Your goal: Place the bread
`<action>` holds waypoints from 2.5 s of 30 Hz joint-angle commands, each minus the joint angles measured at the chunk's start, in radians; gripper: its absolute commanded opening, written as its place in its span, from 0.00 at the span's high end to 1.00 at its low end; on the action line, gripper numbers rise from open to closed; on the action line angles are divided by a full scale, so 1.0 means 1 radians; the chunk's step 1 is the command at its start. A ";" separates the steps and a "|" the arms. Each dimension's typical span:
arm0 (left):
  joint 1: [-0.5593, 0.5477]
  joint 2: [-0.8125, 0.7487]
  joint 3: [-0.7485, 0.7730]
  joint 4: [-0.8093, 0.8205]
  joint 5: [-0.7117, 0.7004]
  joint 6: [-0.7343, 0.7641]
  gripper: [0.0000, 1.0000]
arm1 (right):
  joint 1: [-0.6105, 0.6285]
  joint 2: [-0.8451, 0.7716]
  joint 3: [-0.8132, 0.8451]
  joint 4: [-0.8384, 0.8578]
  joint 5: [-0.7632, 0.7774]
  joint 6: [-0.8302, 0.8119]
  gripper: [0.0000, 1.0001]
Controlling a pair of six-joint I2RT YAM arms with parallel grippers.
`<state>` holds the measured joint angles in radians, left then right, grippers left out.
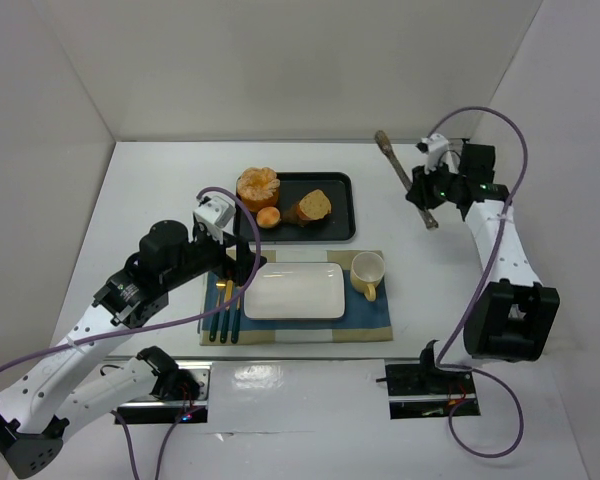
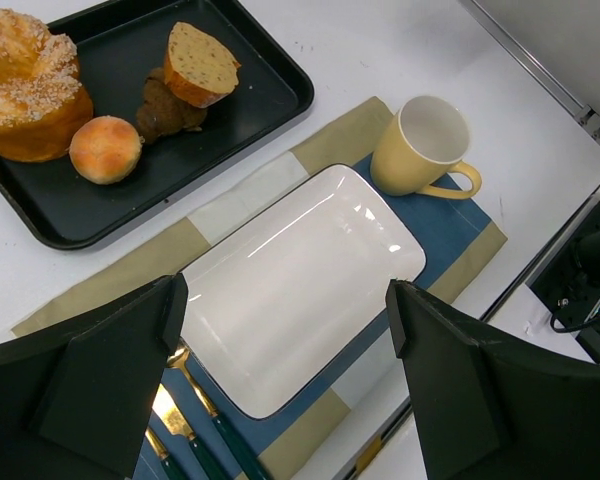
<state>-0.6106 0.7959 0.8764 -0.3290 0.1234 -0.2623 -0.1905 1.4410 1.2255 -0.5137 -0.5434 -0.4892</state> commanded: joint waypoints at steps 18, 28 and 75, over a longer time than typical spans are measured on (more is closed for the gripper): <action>-0.003 -0.024 -0.014 0.039 -0.077 0.024 0.00 | 0.512 0.070 0.135 -0.049 0.236 0.008 0.45; -0.003 -0.006 -0.014 0.039 -0.087 0.024 0.00 | 0.546 0.070 0.069 -0.016 0.267 -0.014 0.35; -0.003 0.003 -0.024 0.039 -0.136 0.024 0.00 | 0.688 -0.317 -0.207 -0.170 0.160 -0.256 0.80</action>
<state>-0.6106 0.8028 0.8543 -0.3290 0.0174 -0.2600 0.5003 1.1431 1.0332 -0.5789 -0.2775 -0.6853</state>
